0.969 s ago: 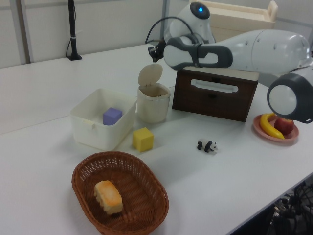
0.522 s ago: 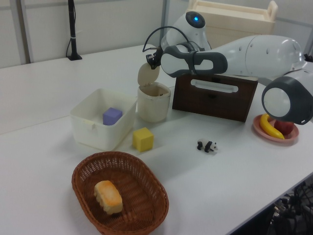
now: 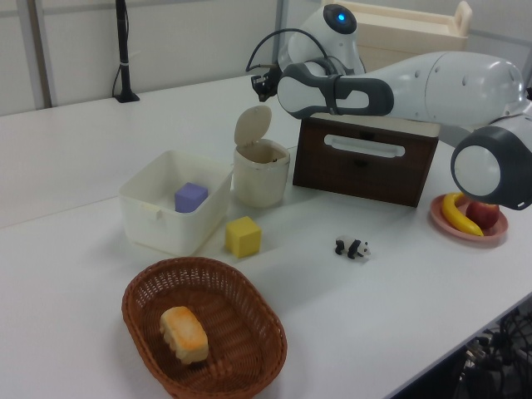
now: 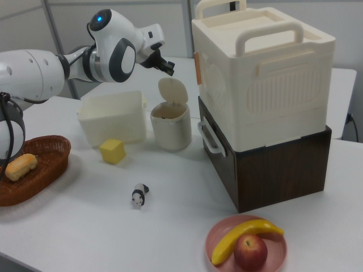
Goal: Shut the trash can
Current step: 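Lower the gripper behind the raised lid of the trash can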
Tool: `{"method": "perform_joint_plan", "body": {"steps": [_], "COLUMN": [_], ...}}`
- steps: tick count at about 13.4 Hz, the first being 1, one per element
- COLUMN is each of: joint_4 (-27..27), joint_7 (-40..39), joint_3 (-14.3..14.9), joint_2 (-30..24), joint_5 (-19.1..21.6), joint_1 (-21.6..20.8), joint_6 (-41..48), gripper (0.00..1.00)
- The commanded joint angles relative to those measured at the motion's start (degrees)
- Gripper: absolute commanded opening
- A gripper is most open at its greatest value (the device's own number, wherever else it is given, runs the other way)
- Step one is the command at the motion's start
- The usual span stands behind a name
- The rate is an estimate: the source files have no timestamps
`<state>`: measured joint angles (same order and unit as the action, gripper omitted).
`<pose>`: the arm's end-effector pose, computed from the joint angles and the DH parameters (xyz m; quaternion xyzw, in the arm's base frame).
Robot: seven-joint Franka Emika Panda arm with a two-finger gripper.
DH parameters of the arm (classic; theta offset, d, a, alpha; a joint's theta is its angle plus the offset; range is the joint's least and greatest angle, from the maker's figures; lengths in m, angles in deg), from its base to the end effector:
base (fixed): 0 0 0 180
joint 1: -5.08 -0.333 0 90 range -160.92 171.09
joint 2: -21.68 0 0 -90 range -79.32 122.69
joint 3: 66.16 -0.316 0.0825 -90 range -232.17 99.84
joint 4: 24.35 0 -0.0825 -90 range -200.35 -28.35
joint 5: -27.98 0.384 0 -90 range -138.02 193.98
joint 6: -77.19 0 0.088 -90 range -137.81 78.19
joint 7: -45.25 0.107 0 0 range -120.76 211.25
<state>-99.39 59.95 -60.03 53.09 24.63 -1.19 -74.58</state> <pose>0.7639 0.0257 0.5189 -0.9179 0.0806 -0.3886 0.0049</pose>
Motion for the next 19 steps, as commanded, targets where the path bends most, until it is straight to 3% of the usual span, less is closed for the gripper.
{"method": "perform_joint_plan", "body": {"steps": [1, 16, 19], "joint_4": [-0.81, 2.54, 4.81], "joint_7": [1.73, 2.70, 2.79], "joint_3": [0.81, 0.90, 0.90], "joint_2": [0.40, 2.34, 4.88], "joint_5": [0.10, -0.34, -0.52], "joint_1": [-0.76, -0.58, -0.67], "joint_6": [-0.72, -3.62, -5.20], "gripper": [0.00, 0.00, 0.00]}}
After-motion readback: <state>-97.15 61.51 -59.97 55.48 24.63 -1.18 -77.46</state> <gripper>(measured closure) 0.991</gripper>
